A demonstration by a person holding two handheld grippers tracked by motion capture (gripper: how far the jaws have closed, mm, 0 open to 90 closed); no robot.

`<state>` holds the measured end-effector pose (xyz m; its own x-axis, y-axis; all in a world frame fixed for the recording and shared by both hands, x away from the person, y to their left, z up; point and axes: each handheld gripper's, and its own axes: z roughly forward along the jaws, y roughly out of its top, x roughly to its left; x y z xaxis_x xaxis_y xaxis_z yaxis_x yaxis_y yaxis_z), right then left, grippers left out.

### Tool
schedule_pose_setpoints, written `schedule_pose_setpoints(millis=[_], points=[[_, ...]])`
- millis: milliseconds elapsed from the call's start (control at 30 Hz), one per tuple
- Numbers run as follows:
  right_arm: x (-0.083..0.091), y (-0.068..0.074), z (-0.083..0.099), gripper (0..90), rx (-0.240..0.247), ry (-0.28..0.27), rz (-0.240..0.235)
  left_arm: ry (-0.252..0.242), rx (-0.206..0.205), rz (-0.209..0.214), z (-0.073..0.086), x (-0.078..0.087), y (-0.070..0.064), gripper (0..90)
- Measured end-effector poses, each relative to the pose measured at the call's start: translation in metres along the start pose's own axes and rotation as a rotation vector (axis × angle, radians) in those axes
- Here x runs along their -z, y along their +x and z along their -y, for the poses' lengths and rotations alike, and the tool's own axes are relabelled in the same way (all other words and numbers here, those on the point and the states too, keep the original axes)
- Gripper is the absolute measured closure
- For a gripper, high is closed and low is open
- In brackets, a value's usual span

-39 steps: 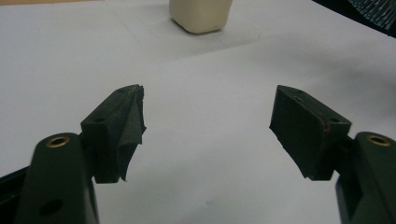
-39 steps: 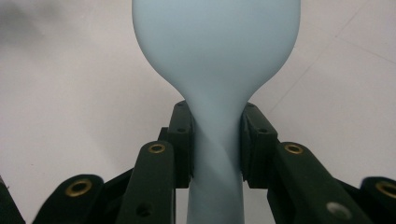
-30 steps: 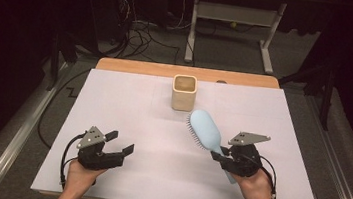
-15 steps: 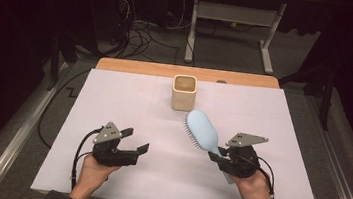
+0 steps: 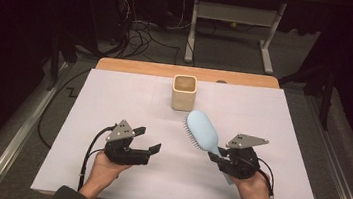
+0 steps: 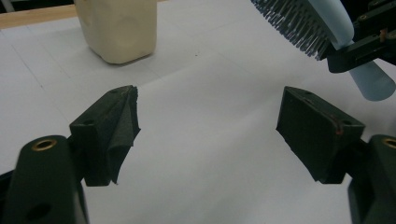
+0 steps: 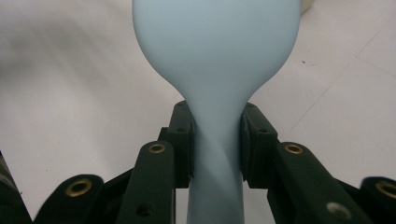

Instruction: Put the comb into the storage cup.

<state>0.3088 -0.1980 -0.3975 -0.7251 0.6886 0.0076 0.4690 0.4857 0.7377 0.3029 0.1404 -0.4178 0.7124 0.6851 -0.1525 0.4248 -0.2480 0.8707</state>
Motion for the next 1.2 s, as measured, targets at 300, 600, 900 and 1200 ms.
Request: schedule_pose_setpoints(millis=[300, 600, 900, 1200], points=[[-0.003, 0.002, -0.002, 70.6, 0.011, -0.002, -0.006, -0.004, -0.013, 0.013, -0.004, -0.015, -0.006, 20.6], [-0.010, 0.005, -0.001, 70.5, 0.027, 0.015, -0.024, 0.021, 0.014, 0.048, -0.008, -0.031, -0.010, 18.9], [-0.010, 0.009, -0.004, 70.5, 0.029, 0.001, -0.037, 0.013, -0.005, 0.078, -0.014, -0.038, -0.019, 18.1], [-0.015, 0.015, -0.007, 70.6, 0.047, 0.004, -0.031, 0.005, 0.009, 0.113, -0.017, -0.042, -0.022, 17.2]])
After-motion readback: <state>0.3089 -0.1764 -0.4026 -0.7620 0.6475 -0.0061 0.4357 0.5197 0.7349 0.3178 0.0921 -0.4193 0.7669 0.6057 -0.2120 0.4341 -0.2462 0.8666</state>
